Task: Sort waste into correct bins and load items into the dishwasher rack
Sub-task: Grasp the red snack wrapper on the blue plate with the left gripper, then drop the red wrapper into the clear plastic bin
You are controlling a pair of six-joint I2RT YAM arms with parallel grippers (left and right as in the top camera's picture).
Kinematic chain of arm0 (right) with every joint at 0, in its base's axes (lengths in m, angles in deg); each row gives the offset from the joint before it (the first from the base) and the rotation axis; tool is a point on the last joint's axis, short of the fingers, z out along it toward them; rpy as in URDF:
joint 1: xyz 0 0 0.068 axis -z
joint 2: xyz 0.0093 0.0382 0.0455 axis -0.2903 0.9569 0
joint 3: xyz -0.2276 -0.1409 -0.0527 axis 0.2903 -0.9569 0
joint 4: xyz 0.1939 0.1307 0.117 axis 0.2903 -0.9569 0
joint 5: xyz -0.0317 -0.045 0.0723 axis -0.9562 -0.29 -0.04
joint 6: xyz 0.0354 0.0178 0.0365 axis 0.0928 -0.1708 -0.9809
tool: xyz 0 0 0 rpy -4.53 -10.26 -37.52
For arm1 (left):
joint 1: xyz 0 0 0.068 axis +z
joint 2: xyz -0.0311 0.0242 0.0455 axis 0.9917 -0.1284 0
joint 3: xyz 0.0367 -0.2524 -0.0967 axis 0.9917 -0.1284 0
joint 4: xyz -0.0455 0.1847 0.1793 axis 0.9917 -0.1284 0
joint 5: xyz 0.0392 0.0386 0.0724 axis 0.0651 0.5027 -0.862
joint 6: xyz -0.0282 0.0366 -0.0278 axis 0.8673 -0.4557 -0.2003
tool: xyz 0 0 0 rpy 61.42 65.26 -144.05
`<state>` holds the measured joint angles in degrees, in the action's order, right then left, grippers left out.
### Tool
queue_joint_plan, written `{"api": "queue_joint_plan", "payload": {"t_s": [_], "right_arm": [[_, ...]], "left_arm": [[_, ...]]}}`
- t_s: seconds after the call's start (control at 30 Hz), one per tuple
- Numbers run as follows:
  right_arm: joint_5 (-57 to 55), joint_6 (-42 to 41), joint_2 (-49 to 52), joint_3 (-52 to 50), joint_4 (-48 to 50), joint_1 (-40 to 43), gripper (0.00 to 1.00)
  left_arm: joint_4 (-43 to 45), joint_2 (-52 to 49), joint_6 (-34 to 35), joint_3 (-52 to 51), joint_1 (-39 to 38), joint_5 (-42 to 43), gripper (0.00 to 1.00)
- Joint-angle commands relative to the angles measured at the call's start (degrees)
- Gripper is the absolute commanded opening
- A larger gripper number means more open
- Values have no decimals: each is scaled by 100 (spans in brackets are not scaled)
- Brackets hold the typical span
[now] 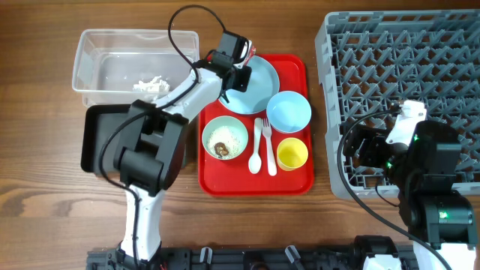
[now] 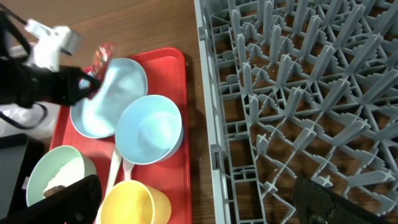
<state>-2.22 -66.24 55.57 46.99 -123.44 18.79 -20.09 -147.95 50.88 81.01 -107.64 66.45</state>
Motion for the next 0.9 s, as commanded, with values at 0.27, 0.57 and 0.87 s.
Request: {"api": "queue_joint_plan", "payload": {"t_s": [0.27,0.57,0.87], "right_arm": [[20,98,0,155,-7,-24,100],[20,96,0,155,-9,-24,100],[20,98,0,155,-4,-24,100]], "left_arm": [[-2420,1974,3053,-20,2024,22,4],[-2450,1788,4520,-22,2514,17,22],[-2284,1943,3945,-20,2457,236,62]]}}
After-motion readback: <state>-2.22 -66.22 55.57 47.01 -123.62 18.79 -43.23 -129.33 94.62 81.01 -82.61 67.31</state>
